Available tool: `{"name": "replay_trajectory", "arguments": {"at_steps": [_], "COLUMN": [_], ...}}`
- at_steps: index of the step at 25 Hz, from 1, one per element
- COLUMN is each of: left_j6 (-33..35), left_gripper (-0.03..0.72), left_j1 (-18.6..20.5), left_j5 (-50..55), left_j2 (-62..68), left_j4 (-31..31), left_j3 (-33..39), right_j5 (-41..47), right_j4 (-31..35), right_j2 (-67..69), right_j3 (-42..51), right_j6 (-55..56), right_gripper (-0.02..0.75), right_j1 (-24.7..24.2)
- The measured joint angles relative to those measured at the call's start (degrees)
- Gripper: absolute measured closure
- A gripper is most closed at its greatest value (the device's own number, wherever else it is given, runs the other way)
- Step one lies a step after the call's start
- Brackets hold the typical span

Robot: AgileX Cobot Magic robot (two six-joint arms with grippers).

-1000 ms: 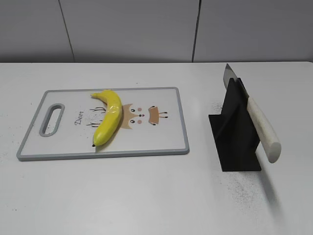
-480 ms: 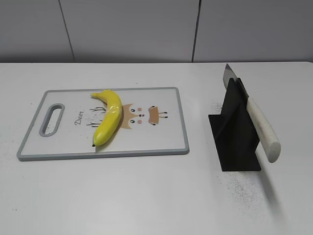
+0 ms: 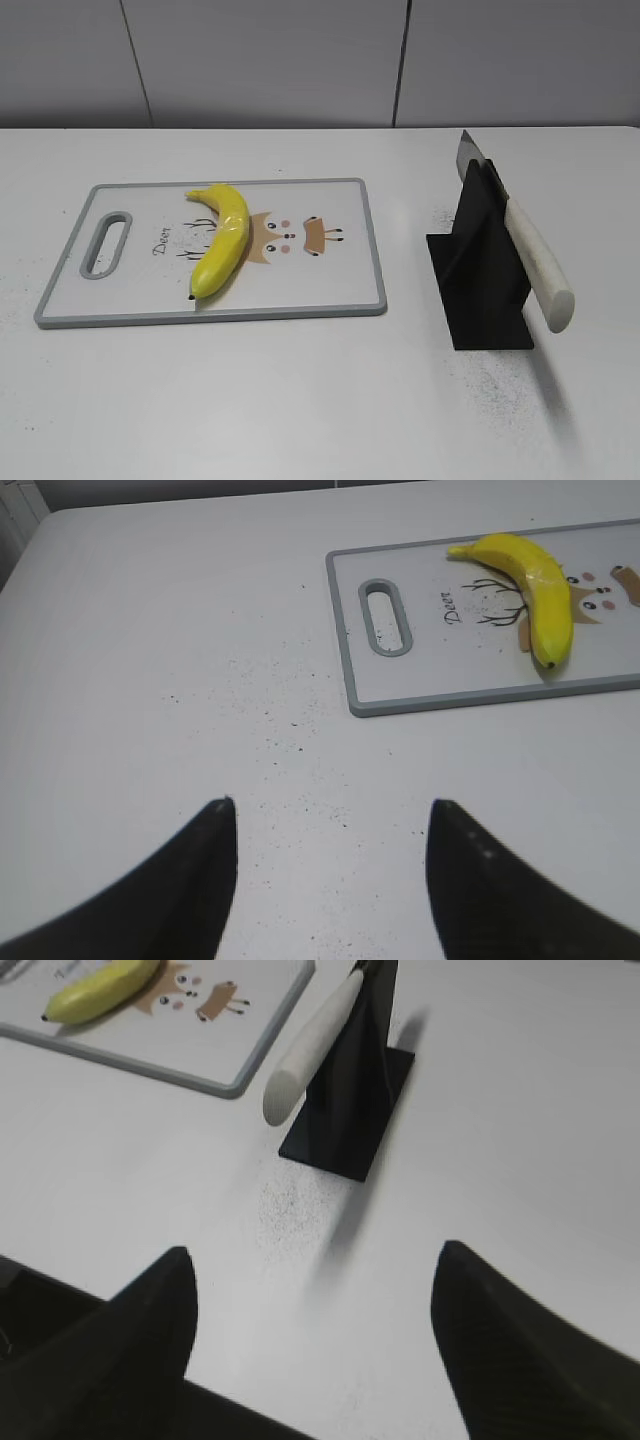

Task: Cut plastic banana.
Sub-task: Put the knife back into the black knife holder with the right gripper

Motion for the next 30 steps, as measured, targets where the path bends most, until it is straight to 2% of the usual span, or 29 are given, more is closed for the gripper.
{"name": "replay_trajectory", "arguments": {"at_steps": [4, 18, 20, 30], "left_j6": [0.0, 0.0, 0.0, 0.0], "left_gripper": [0.127, 0.127, 0.127, 0.127], "left_j1": [0.0, 0.0, 0.11, 0.44], "left_j5": [0.0, 0.0, 0.0, 0.0], "left_j2": [-0.01, -0.01, -0.01, -0.01], "left_j4": [0.0, 0.05, 0.05, 0.05], "left_j3": [0.0, 0.0, 0.0, 0.0], "right_j5": [0.12, 0.2, 0.25, 0.27], "right_j4": [0.0, 0.0, 0.0, 0.0], "right_j2": [-3.64, -3.72, -3.72, -3.72], "right_j3": [0.0, 0.0, 0.0, 0.0], "right_j6": [0.0, -0.05, -0.05, -0.12], "right_gripper": [0.187, 0.187, 0.187, 0.187], "right_j1": [0.0, -0.44, -2.5, -20.6]}}
